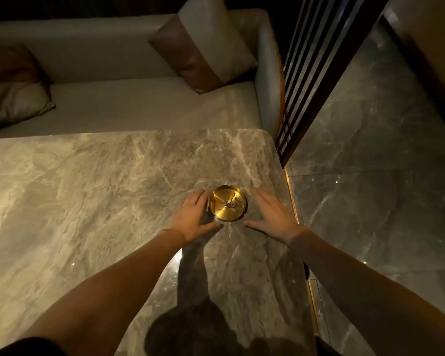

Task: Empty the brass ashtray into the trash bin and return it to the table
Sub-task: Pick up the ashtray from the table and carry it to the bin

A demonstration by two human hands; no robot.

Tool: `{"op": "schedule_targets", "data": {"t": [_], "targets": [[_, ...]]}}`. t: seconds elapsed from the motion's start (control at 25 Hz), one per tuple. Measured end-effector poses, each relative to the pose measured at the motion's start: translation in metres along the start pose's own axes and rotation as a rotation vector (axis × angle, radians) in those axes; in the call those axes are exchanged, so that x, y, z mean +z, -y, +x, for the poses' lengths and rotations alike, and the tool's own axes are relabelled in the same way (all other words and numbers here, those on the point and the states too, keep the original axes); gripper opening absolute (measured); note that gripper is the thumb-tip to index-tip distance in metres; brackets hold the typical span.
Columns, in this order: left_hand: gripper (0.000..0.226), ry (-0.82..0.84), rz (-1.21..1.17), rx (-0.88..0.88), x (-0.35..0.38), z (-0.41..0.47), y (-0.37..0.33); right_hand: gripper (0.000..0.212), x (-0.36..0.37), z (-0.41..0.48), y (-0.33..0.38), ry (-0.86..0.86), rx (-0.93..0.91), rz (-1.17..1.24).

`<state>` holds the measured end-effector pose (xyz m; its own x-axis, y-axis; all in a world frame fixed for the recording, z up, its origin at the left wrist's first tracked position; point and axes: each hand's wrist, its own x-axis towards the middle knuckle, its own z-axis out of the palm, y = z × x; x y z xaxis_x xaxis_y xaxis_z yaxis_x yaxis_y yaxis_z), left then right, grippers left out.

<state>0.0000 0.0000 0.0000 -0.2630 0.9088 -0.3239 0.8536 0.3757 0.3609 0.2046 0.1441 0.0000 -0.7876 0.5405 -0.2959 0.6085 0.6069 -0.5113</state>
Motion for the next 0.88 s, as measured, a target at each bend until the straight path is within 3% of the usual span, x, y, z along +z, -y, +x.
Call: {"op": "schedule_targets", "data": {"t": [0.44, 0.88], "targets": [[0.108, 0.040, -0.054, -0.003, 0.017, 0.024, -0.003, 0.104, 0.018, 0.029, -0.009, 0.030, -0.030, -0.099], [0.111, -0.033, -0.449, -0.016, 0.016, 0.028, -0.010, 0.102, 0.031, 0.036, -0.002, -0.004, 0.072, 0.224]]}}
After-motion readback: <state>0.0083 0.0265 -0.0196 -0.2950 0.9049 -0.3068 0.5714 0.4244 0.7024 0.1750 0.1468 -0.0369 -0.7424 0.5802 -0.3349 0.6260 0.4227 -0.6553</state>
